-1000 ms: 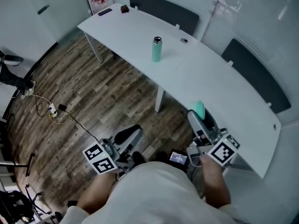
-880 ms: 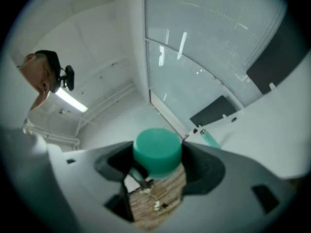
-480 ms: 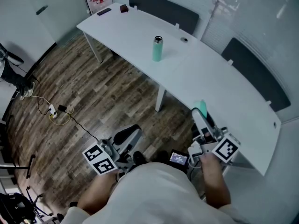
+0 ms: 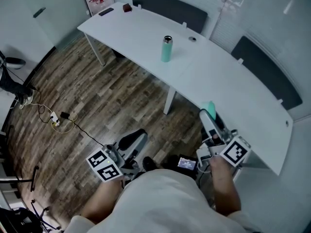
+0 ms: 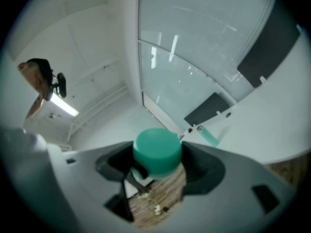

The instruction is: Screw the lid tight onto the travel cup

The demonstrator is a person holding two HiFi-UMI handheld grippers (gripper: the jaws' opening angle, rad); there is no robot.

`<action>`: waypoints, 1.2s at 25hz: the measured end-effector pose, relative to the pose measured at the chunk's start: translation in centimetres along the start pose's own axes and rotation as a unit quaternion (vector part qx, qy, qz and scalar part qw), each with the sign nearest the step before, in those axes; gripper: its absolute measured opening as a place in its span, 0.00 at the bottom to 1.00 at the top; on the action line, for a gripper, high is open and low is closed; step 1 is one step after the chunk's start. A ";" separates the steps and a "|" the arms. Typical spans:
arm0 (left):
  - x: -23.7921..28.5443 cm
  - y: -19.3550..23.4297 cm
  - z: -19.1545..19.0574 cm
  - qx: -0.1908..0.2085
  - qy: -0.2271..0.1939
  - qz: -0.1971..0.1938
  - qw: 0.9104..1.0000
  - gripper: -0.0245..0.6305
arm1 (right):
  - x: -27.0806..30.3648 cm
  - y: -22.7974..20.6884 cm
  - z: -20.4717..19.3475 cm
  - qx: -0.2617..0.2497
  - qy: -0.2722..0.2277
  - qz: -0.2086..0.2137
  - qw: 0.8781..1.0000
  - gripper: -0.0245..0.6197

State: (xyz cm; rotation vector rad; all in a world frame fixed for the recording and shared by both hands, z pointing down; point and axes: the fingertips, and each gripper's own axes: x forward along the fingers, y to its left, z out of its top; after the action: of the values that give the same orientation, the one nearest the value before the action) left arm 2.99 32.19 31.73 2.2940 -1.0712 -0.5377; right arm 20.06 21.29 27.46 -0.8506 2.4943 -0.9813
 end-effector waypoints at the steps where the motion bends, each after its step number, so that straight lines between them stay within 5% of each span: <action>1: -0.3 0.3 0.2 -0.001 0.001 -0.002 1.000 0.15 | 0.2 0.2 -0.1 -0.004 -0.002 -0.004 1.000 0.53; 17: -2.2 3.2 0.8 -0.019 0.008 -0.014 1.000 0.15 | 2.1 0.2 -1.7 -0.025 0.001 -0.044 0.999 0.53; 30: 6.2 9.5 4.1 -0.009 0.011 0.016 1.000 0.15 | 11.1 -7.7 2.3 -0.019 0.026 -0.025 0.999 0.53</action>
State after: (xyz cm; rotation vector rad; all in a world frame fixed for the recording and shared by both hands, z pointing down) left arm -0.95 20.94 33.72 2.2588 -1.0875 -0.5060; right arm 15.84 8.55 30.33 -0.9141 2.5559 -0.9865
